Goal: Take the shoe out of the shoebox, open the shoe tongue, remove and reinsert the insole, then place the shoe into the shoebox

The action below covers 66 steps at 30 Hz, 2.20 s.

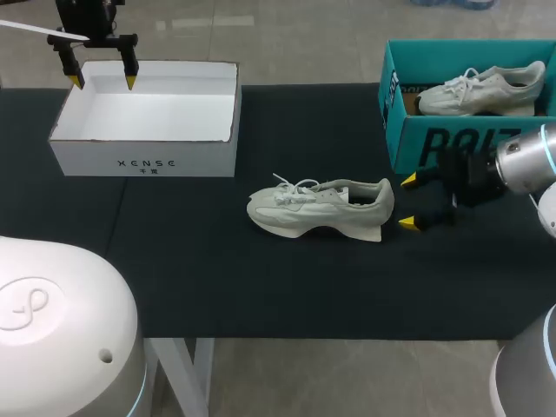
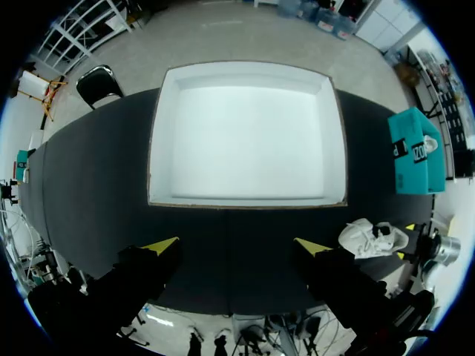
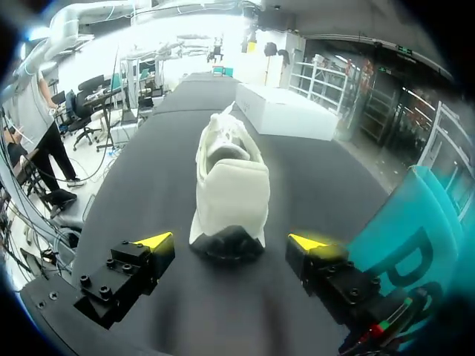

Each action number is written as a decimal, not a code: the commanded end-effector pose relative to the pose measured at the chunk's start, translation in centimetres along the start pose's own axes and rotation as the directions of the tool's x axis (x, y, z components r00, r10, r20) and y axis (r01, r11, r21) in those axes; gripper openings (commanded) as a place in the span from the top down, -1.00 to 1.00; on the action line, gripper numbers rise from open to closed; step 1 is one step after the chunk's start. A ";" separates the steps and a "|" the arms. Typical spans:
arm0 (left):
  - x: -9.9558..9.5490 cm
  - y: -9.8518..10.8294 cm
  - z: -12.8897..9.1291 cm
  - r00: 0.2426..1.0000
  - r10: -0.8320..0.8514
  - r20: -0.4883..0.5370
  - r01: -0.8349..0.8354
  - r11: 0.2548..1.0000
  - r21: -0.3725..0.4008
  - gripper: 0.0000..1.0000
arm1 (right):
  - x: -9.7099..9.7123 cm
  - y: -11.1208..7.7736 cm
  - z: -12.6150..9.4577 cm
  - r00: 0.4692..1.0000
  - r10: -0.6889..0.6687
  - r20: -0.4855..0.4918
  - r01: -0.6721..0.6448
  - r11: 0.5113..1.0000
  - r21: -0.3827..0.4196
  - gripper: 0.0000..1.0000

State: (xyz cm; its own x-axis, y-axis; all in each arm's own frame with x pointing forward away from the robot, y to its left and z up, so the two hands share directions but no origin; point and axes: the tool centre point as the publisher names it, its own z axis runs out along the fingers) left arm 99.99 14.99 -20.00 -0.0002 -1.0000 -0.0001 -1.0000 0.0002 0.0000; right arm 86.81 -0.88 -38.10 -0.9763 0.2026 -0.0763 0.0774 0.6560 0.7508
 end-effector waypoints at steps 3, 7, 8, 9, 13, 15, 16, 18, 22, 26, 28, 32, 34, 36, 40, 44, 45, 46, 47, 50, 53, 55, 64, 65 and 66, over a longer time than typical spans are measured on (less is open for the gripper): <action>0.0 0.0 0.0 1.000 0.000 0.000 0.000 1.000 0.000 -1.00 | -0.8 -0.6 1.8 1.000 0.008 -0.006 -0.008 1.000 -0.021 -1.00; 0.0 0.0 0.0 1.000 0.000 0.000 0.000 1.000 0.000 -1.00 | -1.1 -0.9 2.5 1.000 0.022 -0.011 -0.022 1.000 -0.018 -1.00; 0.0 0.0 0.0 1.000 0.000 0.000 0.000 1.000 0.000 -1.00 | -1.1 -0.9 2.6 1.000 0.020 -0.012 -0.020 0.999 -0.025 -1.00; 0.0 0.0 0.0 1.000 0.000 0.000 0.000 1.000 0.000 -1.00 | -1.2 -1.0 2.7 1.000 0.020 -0.012 -0.020 0.999 -0.025 -1.00; 0.0 0.0 0.0 1.000 0.000 0.000 0.000 1.000 0.000 -1.00 | -1.6 -1.4 3.1 1.000 0.023 -0.017 -0.023 0.999 -0.024 -1.00; 0.0 0.0 0.0 1.000 0.000 0.000 0.000 1.000 0.000 -1.00 | -1.8 -1.4 3.3 0.999 0.023 -0.024 -0.024 0.999 -0.023 -1.00; 0.0 0.0 0.0 1.000 0.000 0.000 0.000 1.000 0.000 -1.00 | -1.9 -1.3 3.4 0.999 0.018 -0.036 -0.019 0.999 -0.028 -1.00; 0.0 0.0 0.0 1.000 0.000 0.000 0.000 1.000 0.000 -1.00 | -2.0 -1.1 3.6 0.999 0.017 -0.041 -0.018 0.999 -0.028 -1.00; 0.0 0.0 0.0 1.000 0.000 0.000 0.000 1.000 0.000 -1.00 | -2.2 -0.9 4.0 0.999 0.016 -0.048 -0.018 0.999 -0.036 -1.00; 0.0 0.0 0.0 1.000 0.000 0.000 0.000 1.000 0.000 -1.00 | -2.4 -0.6 4.4 0.998 0.016 -0.060 -0.018 0.999 -0.034 -1.00; 0.0 0.0 0.0 1.000 0.000 0.000 0.000 1.000 0.000 -1.00 | -2.1 -0.3 4.6 0.998 0.016 -0.062 -0.019 0.999 -0.040 -1.00; 0.0 0.0 0.0 1.000 0.000 0.000 0.000 1.000 0.000 -1.00 | -1.6 -0.1 5.1 0.997 0.017 -0.073 -0.021 0.999 -0.050 -1.00; 0.0 0.0 0.0 1.000 0.000 0.000 0.000 1.000 0.000 -1.00 | -1.4 0.1 5.4 0.997 0.016 -0.078 -0.020 0.998 -0.055 -1.00; 0.0 0.0 0.0 1.000 0.000 0.000 0.000 1.000 0.000 -1.00 | -1.3 0.3 5.7 0.997 0.015 -0.080 -0.019 0.998 -0.058 -1.00; 0.0 0.0 0.0 1.000 0.000 0.000 0.000 1.000 0.000 -1.00 | -1.2 0.5 6.4 0.996 0.010 -0.087 -0.015 0.998 -0.063 -1.00; 0.0 0.0 0.0 1.000 0.000 0.000 0.000 1.000 0.000 -1.00 | -1.5 0.6 7.0 0.996 0.009 -0.092 -0.015 0.998 -0.066 -1.00; 0.0 0.0 0.0 1.000 0.000 0.000 0.000 1.000 0.000 -1.00 | -1.6 0.6 7.1 0.996 0.011 -0.093 -0.017 0.998 -0.065 -1.00; 0.0 0.0 0.0 1.000 0.000 0.000 0.000 1.000 0.000 -1.00 | -1.7 0.6 7.2 0.996 0.011 -0.093 -0.018 0.997 -0.072 -1.00; 0.0 0.0 0.0 1.000 0.000 0.000 0.000 1.000 0.000 -1.00 | -1.8 0.6 7.2 0.995 0.011 -0.096 -0.017 0.998 -0.066 -1.00; 0.0 0.0 0.0 1.000 0.000 0.000 0.000 1.000 0.000 -1.00 | -1.9 0.5 7.6 0.994 0.014 -0.111 -0.020 0.998 -0.056 -1.00; 0.0 0.0 0.0 1.000 0.000 0.000 0.000 1.000 0.000 -1.00 | -1.7 0.2 7.9 0.992 0.023 -0.123 -0.030 0.998 -0.054 0.05; 0.0 0.0 0.0 1.000 0.000 0.000 0.000 1.000 0.000 -1.00 | -1.6 0.1 8.0 0.991 0.027 -0.129 -0.034 0.998 -0.051 1.00; 0.0 0.0 0.0 1.000 0.000 0.000 0.000 1.000 0.000 -1.00 | -1.2 0.3 8.0 0.987 0.032 -0.159 -0.041 0.998 -0.053 1.00; 0.0 0.0 0.0 1.000 0.000 0.000 0.000 1.000 0.000 -1.00 | -1.2 0.3 8.0 0.987 0.032 -0.159 -0.041 0.998 -0.053 1.00; 0.0 0.0 0.0 1.000 0.000 0.000 0.000 1.000 0.000 -1.00 | -1.2 0.3 8.0 0.987 0.032 -0.159 -0.041 0.998 -0.053 1.00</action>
State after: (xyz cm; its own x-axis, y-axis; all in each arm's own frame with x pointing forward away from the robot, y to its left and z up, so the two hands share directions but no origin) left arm 99.99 14.99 -20.00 -0.0001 -1.0000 0.0000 -1.0000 0.0001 0.0000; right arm 89.40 4.57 -42.51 -0.9929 0.1069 0.0526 0.1070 0.6060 0.7882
